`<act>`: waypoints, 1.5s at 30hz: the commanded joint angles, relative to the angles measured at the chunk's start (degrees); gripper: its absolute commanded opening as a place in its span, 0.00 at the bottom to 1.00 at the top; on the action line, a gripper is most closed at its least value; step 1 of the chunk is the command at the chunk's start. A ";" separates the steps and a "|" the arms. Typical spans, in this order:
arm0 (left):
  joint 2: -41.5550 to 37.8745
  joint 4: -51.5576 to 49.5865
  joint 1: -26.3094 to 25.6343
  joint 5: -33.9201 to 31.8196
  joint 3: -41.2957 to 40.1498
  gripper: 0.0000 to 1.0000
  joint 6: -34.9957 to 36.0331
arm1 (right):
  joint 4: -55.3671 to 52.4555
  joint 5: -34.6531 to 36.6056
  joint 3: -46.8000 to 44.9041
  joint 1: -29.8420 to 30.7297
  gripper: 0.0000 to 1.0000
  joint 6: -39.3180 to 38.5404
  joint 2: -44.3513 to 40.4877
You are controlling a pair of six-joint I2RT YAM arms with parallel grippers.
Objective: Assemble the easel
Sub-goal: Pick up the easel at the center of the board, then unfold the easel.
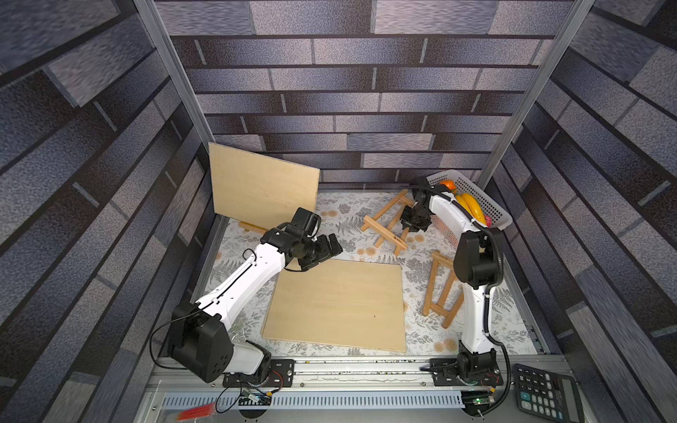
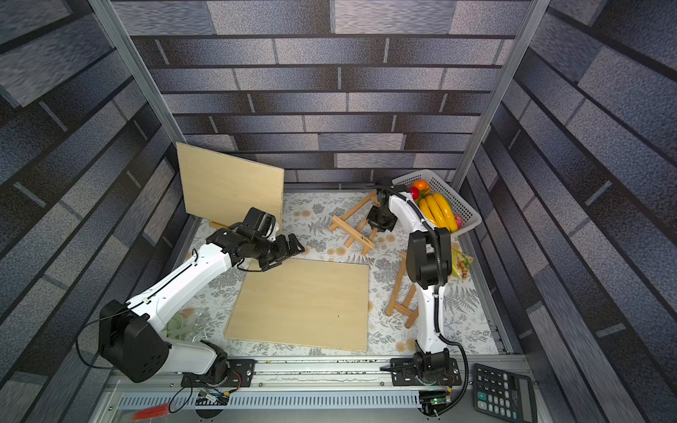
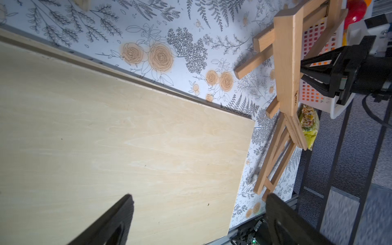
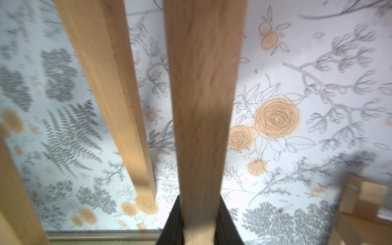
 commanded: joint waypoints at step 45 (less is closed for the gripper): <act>4.29 -5.11 -4.89 -5.15 12.91 0.91 -11.26 | 5.48 32.20 -11.08 23.92 0.00 7.51 -25.88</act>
